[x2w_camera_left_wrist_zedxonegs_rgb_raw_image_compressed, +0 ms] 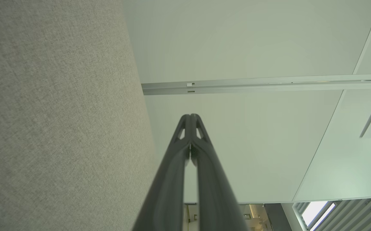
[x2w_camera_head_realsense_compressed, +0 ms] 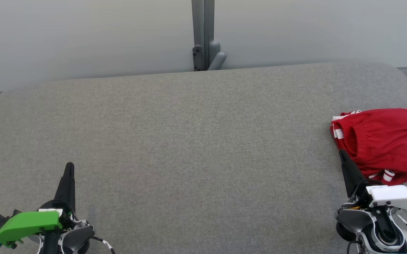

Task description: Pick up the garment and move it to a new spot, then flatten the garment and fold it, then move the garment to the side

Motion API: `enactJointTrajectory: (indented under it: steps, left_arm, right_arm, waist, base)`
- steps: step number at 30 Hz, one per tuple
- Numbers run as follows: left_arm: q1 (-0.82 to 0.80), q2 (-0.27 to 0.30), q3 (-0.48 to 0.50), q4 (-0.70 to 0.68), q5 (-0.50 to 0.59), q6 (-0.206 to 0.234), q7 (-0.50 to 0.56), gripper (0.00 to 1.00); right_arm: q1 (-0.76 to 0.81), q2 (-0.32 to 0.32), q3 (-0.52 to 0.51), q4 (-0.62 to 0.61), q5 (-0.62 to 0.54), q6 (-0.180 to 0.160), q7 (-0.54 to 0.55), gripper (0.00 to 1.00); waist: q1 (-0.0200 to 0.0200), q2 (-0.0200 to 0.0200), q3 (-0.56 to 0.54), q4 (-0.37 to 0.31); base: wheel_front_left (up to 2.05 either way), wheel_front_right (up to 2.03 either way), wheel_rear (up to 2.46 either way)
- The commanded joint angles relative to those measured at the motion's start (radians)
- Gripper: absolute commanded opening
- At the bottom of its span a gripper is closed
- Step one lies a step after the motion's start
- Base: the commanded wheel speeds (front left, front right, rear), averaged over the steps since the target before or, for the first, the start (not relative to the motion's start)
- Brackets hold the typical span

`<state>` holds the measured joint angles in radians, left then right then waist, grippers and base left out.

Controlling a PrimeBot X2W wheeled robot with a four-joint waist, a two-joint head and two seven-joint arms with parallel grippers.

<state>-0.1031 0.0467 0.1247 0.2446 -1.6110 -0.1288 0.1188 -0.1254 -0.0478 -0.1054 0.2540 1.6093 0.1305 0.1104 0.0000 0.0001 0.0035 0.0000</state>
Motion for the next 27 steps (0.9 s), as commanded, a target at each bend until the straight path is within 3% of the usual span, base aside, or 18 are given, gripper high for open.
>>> enactJointTrajectory:
  steps: [1,27]
  left_arm:
    - [-0.011,0.007,0.001,-0.002,-0.002,-0.005,0.002,0.0]
    - [-0.011,0.007,0.001,-0.002,-0.002,-0.005,0.002,0.0]
  right_arm:
    - [0.014,-0.004,-0.001,-0.004,0.007,0.0,0.003,0.0]
    - [0.014,-0.004,-0.001,-0.004,0.007,0.0,0.003,0.0]
  waist:
    - [0.0,-0.0001,0.0,0.0]
    - [0.0,-0.0001,0.0,0.0]
  base:
    - [0.0,0.0,0.0]
    - [0.0,0.0,0.0]
